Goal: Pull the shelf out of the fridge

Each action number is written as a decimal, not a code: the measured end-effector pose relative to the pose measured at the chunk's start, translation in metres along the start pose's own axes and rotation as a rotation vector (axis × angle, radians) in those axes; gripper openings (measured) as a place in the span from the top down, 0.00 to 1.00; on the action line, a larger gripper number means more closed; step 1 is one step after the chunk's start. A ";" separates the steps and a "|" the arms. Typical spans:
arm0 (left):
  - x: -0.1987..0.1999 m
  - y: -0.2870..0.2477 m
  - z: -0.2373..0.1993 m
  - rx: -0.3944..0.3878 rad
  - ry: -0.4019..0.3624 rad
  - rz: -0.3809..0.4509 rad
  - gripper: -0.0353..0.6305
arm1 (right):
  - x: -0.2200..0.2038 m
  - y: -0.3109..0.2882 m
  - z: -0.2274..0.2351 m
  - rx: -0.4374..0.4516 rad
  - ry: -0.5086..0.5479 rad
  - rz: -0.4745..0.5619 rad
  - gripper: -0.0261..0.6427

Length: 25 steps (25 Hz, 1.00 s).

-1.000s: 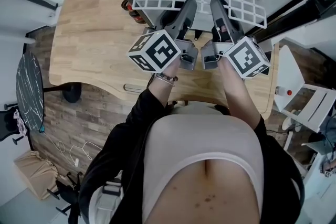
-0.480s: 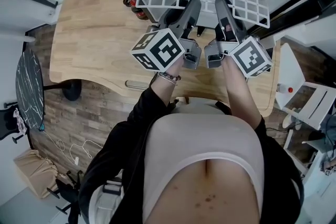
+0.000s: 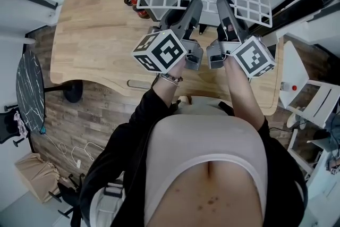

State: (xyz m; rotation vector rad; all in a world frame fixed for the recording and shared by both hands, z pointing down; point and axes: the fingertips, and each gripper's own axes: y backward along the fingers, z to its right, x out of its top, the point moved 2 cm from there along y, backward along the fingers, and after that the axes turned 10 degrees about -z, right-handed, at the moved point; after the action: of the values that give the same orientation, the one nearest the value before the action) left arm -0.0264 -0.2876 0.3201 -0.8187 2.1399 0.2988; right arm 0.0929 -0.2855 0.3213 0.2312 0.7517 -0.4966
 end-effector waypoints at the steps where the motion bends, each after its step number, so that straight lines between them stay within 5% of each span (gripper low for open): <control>1: 0.000 0.001 0.000 0.000 0.000 -0.001 0.68 | 0.000 0.000 0.000 -0.001 0.000 0.001 0.72; 25: -0.006 0.013 0.005 -0.004 0.011 -0.005 0.69 | -0.007 0.012 -0.006 0.001 -0.007 0.007 0.72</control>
State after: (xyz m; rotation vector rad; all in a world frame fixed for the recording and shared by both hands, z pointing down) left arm -0.0287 -0.2725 0.3209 -0.8289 2.1478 0.2965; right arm 0.0911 -0.2707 0.3223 0.2325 0.7435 -0.4914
